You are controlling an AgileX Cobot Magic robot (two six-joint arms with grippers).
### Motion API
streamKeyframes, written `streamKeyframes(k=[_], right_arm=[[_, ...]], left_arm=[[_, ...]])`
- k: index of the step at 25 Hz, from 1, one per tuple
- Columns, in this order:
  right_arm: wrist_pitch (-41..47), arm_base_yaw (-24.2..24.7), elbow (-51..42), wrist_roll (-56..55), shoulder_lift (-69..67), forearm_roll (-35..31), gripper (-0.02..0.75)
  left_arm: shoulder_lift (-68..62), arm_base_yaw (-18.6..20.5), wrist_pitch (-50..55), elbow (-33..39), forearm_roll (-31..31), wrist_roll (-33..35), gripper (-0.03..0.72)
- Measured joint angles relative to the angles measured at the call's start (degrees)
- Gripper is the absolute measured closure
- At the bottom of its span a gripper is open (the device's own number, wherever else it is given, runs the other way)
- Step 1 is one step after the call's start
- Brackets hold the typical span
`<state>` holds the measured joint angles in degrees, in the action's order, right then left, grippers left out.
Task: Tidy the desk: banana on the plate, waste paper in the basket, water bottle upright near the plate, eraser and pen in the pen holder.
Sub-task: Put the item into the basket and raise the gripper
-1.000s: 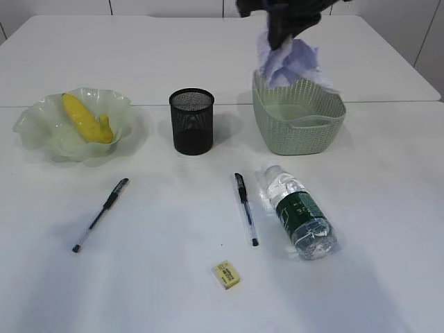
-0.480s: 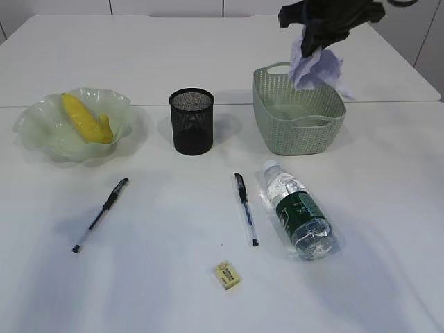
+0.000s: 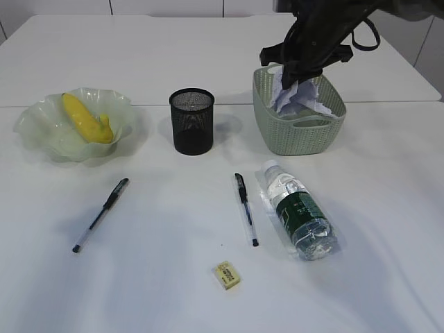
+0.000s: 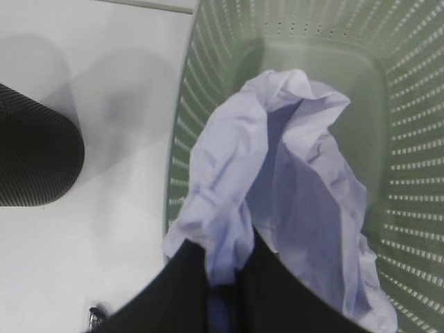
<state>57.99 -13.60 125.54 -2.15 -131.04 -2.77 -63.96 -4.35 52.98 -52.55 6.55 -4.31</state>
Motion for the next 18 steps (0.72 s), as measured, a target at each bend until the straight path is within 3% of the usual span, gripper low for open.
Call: streamKeyframes(k=[9, 18], right_arm=[[-0.1, 0.0, 2.6, 0.0, -0.6, -0.2, 0.365], [12.0, 0.0, 11.1, -0.1, -0.5, 0.1, 0.316]], left_arm=[[0.0, 0.0, 0.0, 0.1, 0.5, 0.0, 0.359], [0.0, 0.0, 0.4, 0.1, 1.2, 0.0, 0.359]])
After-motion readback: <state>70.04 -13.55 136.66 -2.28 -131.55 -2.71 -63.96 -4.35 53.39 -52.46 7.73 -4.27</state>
